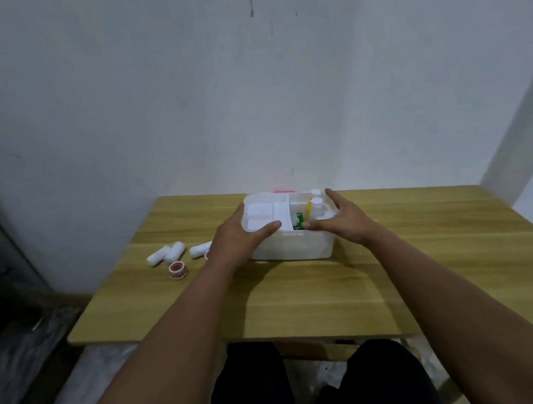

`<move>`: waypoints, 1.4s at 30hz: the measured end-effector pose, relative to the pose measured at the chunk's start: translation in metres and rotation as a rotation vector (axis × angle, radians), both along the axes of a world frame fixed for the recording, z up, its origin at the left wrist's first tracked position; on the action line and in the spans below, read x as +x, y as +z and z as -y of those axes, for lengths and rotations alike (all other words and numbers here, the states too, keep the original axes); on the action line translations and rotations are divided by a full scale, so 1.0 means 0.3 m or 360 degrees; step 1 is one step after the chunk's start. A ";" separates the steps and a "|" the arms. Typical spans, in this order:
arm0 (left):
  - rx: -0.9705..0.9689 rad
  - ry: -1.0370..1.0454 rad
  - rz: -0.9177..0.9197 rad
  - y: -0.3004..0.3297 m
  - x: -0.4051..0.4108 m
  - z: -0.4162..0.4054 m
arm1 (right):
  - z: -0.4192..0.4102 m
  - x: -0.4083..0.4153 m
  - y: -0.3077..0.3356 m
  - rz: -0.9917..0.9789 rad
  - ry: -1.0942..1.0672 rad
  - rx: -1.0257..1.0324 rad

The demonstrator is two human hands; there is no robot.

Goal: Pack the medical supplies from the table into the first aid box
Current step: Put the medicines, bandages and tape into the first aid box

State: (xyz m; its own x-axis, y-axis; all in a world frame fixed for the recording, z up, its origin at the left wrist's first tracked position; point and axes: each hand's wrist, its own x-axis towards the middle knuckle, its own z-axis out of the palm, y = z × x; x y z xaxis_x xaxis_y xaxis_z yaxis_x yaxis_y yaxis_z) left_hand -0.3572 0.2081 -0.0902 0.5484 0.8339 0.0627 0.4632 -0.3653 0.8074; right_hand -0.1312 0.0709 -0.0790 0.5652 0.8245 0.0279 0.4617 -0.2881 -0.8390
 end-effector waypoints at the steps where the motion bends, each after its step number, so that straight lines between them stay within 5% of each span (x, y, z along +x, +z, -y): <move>1: -0.0001 -0.0037 0.0001 0.011 -0.009 -0.006 | -0.002 0.003 -0.003 -0.0023 -0.0002 0.0010; 6: 0.0155 0.0129 0.0063 0.066 -0.100 -0.110 | 0.004 0.026 -0.027 -0.0111 0.0025 0.0007; 12: 0.0274 0.0470 -0.0749 0.038 -0.329 -0.347 | -0.003 0.036 -0.026 -0.0150 0.0042 0.0023; 17: 0.0123 0.0318 -0.1042 0.006 -0.379 -0.388 | 0.000 0.040 -0.030 -0.0142 0.0058 0.0036; 30: 0.0354 0.0382 -0.0937 0.001 -0.304 -0.390 | 0.010 0.022 -0.016 -0.0192 0.0025 0.0039; 42: 0.0686 -0.0125 -0.0489 0.209 0.126 -0.247 | 0.018 0.023 -0.015 -0.0184 0.0031 0.0017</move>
State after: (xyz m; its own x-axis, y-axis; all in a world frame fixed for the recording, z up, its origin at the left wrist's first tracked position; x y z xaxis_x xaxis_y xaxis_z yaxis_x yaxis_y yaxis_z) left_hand -0.3194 0.2823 -0.0275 0.6552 0.7235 0.2175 0.6124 -0.6772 0.4079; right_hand -0.1244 0.0657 -0.0836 0.5491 0.8353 -0.0276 0.3671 -0.2707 -0.8899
